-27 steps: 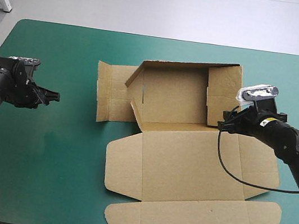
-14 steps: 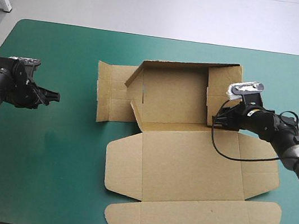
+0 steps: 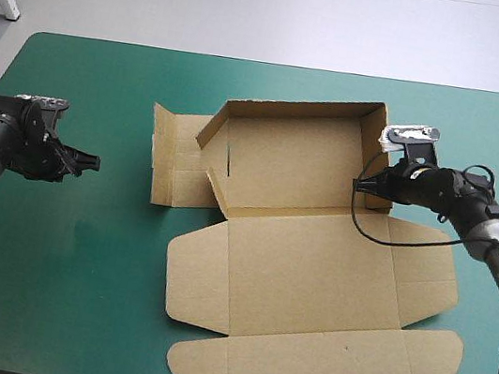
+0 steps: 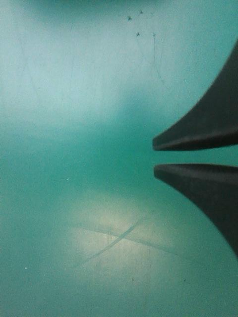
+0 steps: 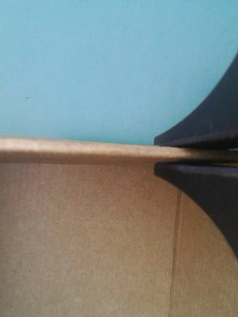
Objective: Fold the box
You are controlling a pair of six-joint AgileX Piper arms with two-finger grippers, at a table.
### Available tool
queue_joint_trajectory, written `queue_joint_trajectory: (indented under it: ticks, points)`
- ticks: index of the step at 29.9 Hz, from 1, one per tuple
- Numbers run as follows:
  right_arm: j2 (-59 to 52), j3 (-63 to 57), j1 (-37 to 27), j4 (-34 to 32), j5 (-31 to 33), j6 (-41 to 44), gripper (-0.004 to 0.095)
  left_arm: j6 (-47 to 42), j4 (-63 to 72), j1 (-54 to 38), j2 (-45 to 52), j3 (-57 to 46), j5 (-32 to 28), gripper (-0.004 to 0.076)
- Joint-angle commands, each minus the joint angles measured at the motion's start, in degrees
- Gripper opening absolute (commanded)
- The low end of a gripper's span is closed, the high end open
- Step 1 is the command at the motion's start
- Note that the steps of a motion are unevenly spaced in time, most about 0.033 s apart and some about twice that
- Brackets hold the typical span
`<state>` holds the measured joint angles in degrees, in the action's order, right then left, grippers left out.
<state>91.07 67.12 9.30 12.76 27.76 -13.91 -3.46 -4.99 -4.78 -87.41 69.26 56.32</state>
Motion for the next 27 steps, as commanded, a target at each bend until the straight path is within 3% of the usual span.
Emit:
queue_joint_trajectory:
  ticks: [1, 10, 17, 27]
  points:
    - [-1.1, 6.2, -1.1, -1.6, 4.0, 3.6, -0.0027, -0.1, 0.3, 0.1, 2.2, 1.7, -1.0, 0.0068]
    - [5.6, 23.9, -1.5, -6.9, 23.8, 8.2, -0.0027, 0.4, 1.7, 0.1, 2.2, 1.7, -0.9, 0.0068]
    - [14.7, 35.6, -1.5, -7.2, 43.4, 8.2, -0.0028, 0.5, 1.7, 0.1, 2.2, 1.7, -0.6, 0.0068]
    - [19.9, 36.1, -1.5, -7.3, 43.7, 9.7, -0.0027, 0.5, 1.7, 0.1, 2.2, 1.7, -0.4, 0.0068]
